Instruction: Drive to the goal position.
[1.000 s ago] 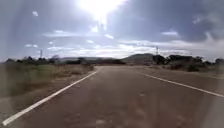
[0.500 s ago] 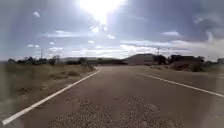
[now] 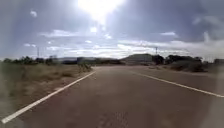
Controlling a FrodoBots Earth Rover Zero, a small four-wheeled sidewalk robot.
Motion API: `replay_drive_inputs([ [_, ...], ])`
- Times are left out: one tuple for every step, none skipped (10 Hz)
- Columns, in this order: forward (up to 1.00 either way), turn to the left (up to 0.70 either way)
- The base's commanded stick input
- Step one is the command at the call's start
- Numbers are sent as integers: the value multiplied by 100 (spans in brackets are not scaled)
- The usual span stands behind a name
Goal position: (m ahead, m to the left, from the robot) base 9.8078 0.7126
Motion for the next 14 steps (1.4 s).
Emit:
replay_drive_inputs([
  [100,0],
  [100,0],
  [100,0],
  [100,0],
  [100,0],
  [100,0],
  [100,0],
  [100,0],
  [100,2],
  [100,3],
  [100,40],
  [100,40],
  [100,23],
  [100,2],
])
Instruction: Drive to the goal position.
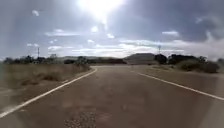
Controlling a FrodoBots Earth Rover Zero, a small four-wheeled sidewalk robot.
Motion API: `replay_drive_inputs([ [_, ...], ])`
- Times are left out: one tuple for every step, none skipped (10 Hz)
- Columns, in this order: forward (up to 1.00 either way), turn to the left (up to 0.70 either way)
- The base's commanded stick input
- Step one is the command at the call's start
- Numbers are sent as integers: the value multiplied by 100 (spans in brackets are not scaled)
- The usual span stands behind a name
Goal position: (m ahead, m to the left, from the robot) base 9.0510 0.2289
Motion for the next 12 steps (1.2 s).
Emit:
replay_drive_inputs([
  [100,0],
  [100,0],
  [100,0],
  [100,0],
  [100,0],
  [100,0],
  [100,0],
  [100,0],
  [100,0],
  [100,0],
  [100,0],
  [100,0],
])
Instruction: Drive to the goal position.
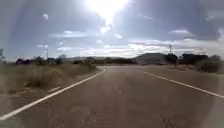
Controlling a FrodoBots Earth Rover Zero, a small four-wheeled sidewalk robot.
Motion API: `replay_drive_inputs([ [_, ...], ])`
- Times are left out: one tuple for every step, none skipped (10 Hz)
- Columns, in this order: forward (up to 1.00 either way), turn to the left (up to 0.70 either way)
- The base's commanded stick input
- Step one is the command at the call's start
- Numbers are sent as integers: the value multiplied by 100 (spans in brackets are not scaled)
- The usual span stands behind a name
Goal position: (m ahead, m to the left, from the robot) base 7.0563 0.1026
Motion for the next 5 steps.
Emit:
replay_drive_inputs([
  [100,0],
  [100,0],
  [100,0],
  [99,0],
  [99,0],
])
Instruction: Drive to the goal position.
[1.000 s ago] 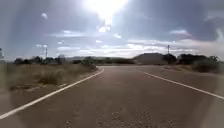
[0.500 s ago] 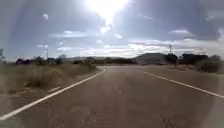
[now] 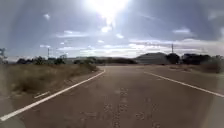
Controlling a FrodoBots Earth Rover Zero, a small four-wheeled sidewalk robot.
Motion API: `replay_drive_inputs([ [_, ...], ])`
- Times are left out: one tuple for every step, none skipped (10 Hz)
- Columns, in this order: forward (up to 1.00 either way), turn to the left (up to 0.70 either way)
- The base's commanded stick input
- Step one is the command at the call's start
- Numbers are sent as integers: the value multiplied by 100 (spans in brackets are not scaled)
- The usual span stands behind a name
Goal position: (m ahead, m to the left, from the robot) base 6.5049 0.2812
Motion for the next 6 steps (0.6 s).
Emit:
replay_drive_inputs([
  [99,0],
  [98,0],
  [98,0],
  [98,0],
  [97,0],
  [97,0],
])
